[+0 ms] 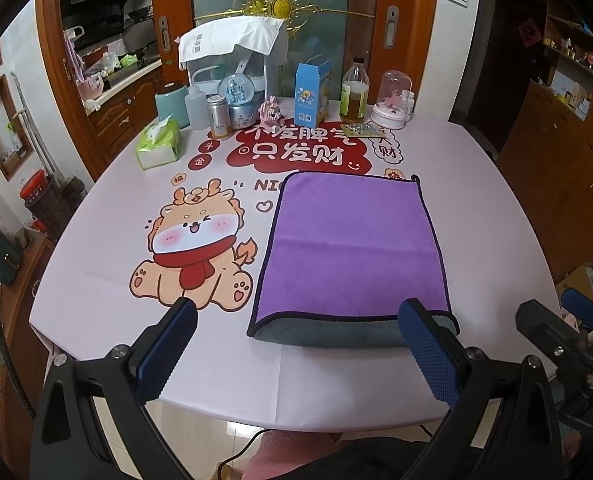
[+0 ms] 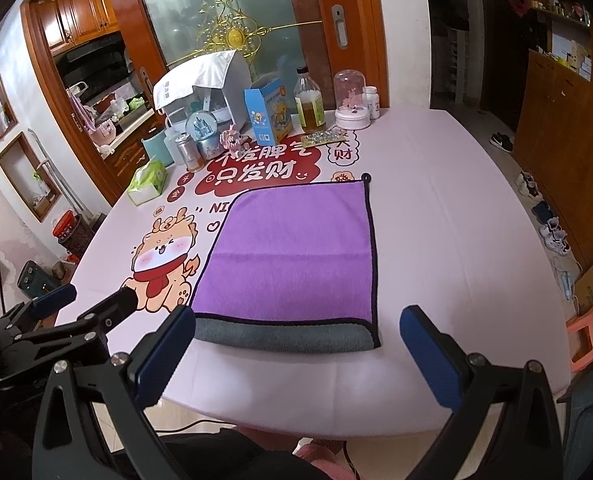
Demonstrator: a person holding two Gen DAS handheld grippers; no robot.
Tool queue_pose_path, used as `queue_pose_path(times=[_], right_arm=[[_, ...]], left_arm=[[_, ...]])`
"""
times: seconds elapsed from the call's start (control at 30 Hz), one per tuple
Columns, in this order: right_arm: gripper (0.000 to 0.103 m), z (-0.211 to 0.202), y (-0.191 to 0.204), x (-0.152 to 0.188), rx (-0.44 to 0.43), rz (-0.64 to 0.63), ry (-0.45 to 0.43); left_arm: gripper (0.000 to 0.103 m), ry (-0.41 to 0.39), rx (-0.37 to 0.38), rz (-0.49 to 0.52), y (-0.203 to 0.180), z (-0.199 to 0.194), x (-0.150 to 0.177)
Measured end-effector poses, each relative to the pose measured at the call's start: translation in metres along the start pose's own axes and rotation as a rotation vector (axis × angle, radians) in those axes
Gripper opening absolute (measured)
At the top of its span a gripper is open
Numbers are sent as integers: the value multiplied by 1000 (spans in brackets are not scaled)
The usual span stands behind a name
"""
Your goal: Fold towel
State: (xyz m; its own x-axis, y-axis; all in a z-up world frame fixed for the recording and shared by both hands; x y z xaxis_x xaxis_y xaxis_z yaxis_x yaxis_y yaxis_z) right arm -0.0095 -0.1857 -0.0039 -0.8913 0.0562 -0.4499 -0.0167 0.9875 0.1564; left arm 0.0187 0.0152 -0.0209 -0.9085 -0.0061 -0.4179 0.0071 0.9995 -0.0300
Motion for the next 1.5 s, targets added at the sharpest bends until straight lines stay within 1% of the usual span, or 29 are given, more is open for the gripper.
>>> queue_pose_path(times=[0.3,0.5,0.8,0.9,1.03,1.3,1.43,1.5], right_arm=[[102,-3,-11,-7,-1,-11,-22],[102,8,-25,-14,-21,-14,-5],[101,40,-41,-10,-10,-28,47],[98,54,-47,-9,-18,-38,72],[96,70,-55,-7,-13,-56,95],[96,102,-64,1,4,-116,104],[90,119,-66,6,-2,-143,117],[89,125,-66,8,-7,-155,120]], left_arm=[[100,62,16,-13,1,17,-11],[100,93,-14,28,-1,32,-15],[100,166,-44,93,-2,65,-16],[100,197,-31,106,1,78,-18],[100,219,-35,138,3,94,-19],[100,233,-37,193,8,121,-25],[100,234,-28,233,10,135,-27],[100,239,-21,251,11,143,-29]])
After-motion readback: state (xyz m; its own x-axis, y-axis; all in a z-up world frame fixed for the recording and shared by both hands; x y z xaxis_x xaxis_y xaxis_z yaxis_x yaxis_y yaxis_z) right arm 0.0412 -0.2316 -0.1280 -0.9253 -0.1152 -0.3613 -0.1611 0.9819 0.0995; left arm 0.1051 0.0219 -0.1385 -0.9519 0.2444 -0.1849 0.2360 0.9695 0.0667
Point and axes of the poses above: each gripper's, at about its wrist camera, not at the fingertips, and z roughly the way its jaws point, y to its left, x to its underside, the point moved 1 cm from there along z, roughly the way its jaws point, and after that the axes turned 13 degrees about y, right-handed, at the moved point
